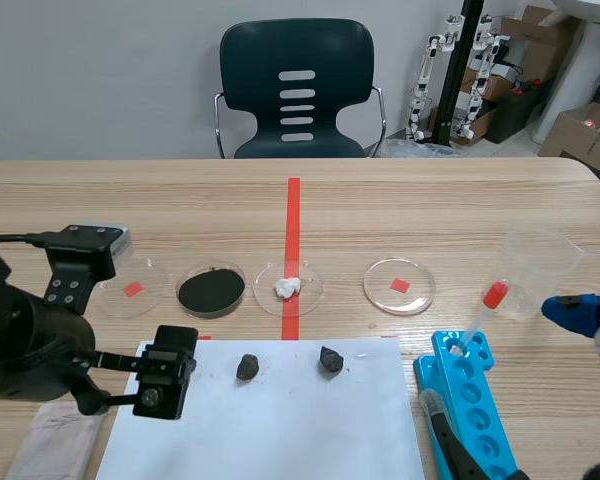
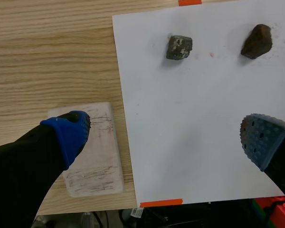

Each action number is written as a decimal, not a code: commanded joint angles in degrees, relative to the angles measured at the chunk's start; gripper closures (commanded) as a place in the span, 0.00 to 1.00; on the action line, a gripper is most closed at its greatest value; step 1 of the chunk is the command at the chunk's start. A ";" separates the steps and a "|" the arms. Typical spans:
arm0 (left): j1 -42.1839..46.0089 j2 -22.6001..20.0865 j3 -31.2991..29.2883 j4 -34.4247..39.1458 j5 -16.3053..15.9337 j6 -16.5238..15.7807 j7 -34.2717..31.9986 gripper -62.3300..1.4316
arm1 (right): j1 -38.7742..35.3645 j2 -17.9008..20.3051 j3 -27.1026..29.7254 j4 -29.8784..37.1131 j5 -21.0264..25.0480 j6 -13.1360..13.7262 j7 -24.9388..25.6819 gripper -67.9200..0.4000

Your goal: Pick up the left mineral with the left hand

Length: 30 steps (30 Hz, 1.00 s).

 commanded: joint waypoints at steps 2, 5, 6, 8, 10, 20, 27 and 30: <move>-2.51 1.75 1.73 -1.40 0.70 1.16 -0.31 0.00 | 0.37 0.42 0.15 0.70 0.55 -0.20 0.85 0.00; -5.07 3.76 3.87 -3.48 2.54 1.29 -0.26 0.00 | 0.37 0.42 0.15 0.70 0.55 -0.20 0.85 0.00; -5.86 4.42 4.42 -4.09 3.15 1.31 0.20 0.00 | 0.37 0.42 0.15 0.70 0.55 -0.20 0.85 0.00; -7.52 5.75 5.29 -5.46 4.52 1.36 1.40 0.00 | 0.37 0.42 0.15 0.70 0.55 -0.20 0.85 0.00; -9.11 7.02 5.86 -7.10 5.20 1.62 2.47 0.00 | 0.37 0.42 0.15 0.70 0.55 -0.20 0.85 0.00; -16.33 13.00 6.01 -19.85 7.54 3.23 8.26 0.00 | 0.37 0.42 0.15 0.70 0.55 -0.20 0.85 0.00; -19.19 16.24 6.01 -25.14 9.46 3.23 8.37 0.00 | 0.37 0.42 0.15 0.70 0.55 -0.20 0.85 0.00; -20.02 17.20 6.01 -26.38 10.47 3.23 8.20 0.00 | 0.37 0.42 0.15 0.70 0.55 -0.20 0.85 0.00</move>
